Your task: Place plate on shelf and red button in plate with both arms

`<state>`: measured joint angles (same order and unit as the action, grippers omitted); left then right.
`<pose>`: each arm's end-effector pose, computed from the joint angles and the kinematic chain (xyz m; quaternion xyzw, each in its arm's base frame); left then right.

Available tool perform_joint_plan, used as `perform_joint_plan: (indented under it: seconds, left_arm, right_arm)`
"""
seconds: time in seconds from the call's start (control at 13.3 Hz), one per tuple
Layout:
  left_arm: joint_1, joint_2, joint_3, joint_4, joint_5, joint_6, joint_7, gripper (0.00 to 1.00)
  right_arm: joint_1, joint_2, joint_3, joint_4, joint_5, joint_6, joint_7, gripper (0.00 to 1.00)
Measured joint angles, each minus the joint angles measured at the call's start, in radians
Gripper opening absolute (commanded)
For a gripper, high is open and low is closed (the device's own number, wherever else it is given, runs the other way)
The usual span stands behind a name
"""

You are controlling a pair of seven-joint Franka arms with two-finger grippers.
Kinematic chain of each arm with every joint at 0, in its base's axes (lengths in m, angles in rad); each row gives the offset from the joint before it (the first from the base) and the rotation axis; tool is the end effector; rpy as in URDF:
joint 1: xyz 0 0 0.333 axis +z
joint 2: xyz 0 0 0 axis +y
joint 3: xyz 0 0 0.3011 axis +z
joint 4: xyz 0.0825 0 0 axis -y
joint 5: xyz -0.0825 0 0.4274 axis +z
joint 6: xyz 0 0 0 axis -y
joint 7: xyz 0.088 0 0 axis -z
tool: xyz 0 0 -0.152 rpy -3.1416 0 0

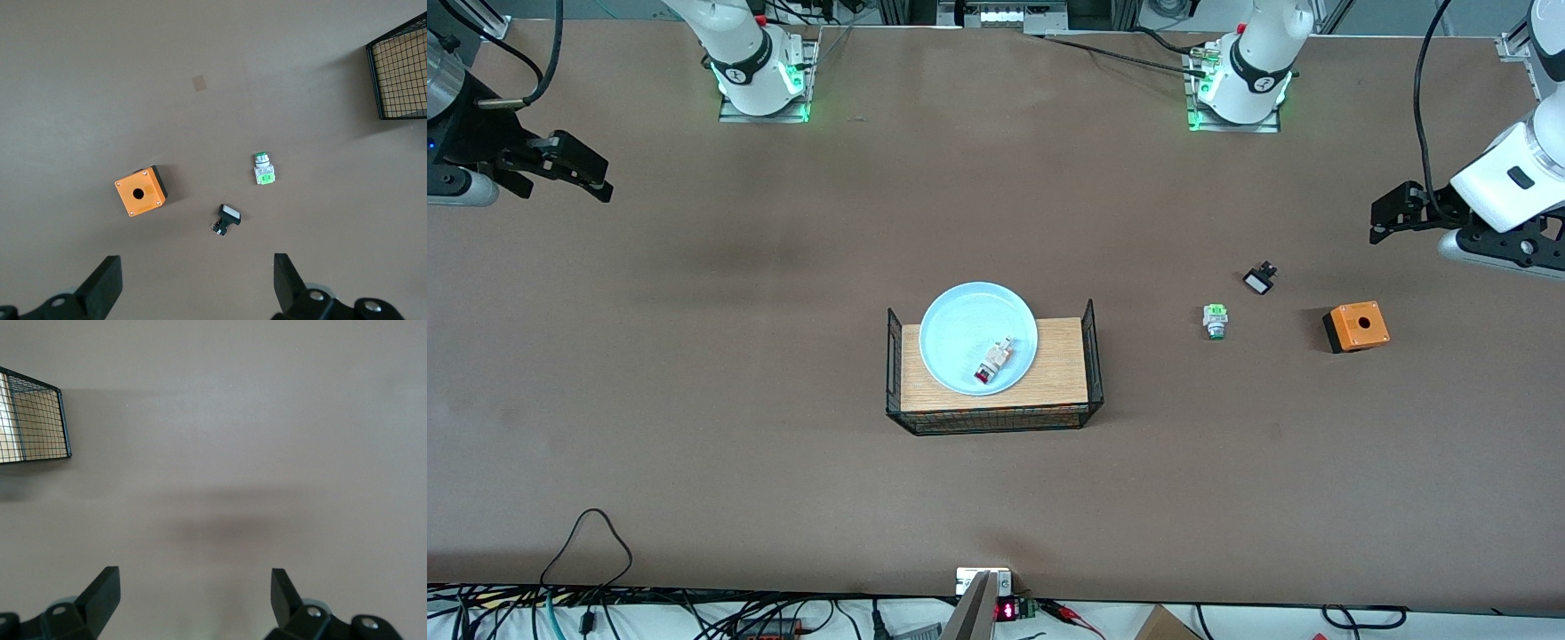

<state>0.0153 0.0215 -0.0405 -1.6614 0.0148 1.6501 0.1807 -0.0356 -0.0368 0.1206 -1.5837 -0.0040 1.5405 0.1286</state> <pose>0.6057 -0.0130 0.5116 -0.9945 0.1035 0.0169 0.0056 0.5816 0.0500 0.5769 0.9997 -0.0219 -0.0029 0.0045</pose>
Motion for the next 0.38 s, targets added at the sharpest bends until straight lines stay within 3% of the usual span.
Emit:
perform_joint_plan:
  seconds: [0.38]
  left_arm:
    - [-0.002,0.001,-0.001,0.004,0.0,-0.002,0.0,1.0]
  right_arm:
    - [0.0,0.0,0.0,0.0,0.0,0.005,0.0,1.0]
